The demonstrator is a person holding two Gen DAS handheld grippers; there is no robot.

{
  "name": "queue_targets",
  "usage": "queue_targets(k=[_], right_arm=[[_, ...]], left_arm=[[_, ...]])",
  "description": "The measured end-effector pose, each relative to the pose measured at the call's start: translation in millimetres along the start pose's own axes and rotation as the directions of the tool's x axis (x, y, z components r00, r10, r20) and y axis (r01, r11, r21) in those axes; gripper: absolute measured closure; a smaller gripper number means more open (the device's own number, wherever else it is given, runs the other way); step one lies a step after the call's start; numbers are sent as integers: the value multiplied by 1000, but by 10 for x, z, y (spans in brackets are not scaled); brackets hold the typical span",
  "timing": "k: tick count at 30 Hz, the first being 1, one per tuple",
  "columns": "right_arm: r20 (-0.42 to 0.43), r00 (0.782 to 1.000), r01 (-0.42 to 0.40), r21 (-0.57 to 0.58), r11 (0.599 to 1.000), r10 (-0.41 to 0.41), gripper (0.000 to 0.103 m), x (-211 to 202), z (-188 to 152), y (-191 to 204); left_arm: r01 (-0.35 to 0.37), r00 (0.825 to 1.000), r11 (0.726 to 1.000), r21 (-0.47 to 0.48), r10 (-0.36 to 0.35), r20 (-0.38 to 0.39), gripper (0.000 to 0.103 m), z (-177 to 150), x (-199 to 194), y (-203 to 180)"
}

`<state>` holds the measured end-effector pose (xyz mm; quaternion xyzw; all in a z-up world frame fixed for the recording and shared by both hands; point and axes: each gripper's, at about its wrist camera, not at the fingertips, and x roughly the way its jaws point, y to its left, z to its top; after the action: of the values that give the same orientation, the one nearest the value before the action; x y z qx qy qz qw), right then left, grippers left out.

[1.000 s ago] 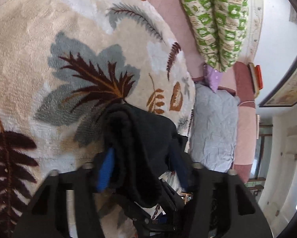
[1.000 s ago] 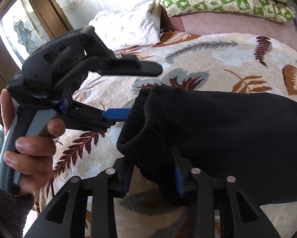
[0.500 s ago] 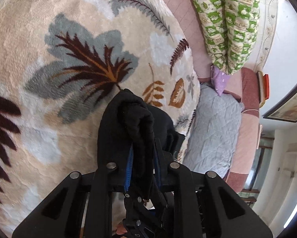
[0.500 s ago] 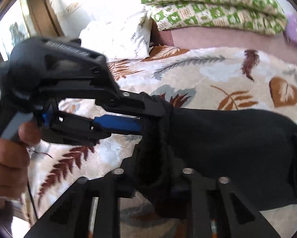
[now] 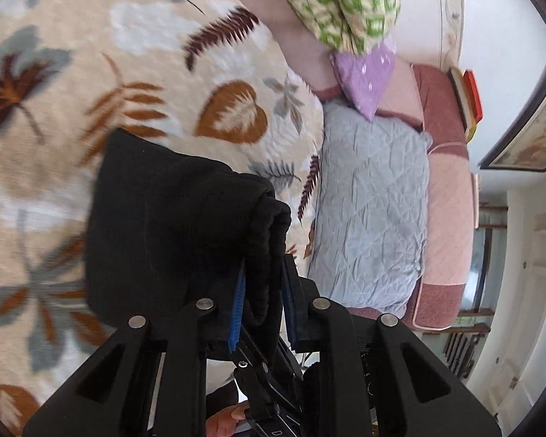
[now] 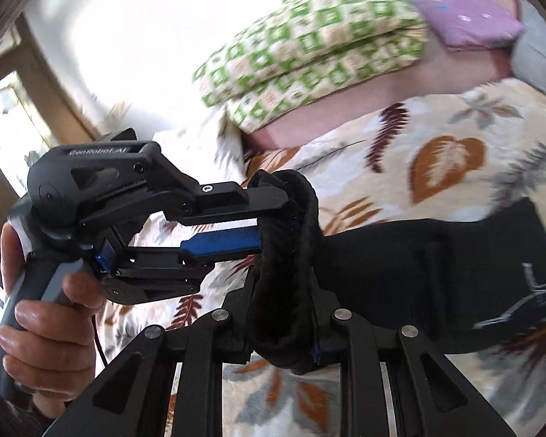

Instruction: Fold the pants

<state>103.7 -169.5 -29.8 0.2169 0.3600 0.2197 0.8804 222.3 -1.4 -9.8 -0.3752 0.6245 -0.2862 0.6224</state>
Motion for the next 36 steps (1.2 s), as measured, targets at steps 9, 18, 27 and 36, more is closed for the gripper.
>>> queue_targets(k=[9, 18, 27, 36], right_arm=[[43, 999, -11, 249, 969, 0, 81, -413, 41, -1231], [56, 998, -43, 415, 909, 22, 77, -396, -59, -2116], [134, 986, -158, 553, 818, 100, 49, -665, -89, -2574], [97, 985, -172, 415, 894, 144, 46, -992, 204, -2354]], left_arm=[[-101, 990, 995, 4, 101, -99, 87, -104, 1141, -349], [-241, 964, 969, 47, 245, -102, 87, -106, 1792, -418], [-138, 985, 990, 36, 140, -97, 86, -94, 1279, -639], [-128, 988, 992, 20, 126, 87, 64, -539, 316, -100]])
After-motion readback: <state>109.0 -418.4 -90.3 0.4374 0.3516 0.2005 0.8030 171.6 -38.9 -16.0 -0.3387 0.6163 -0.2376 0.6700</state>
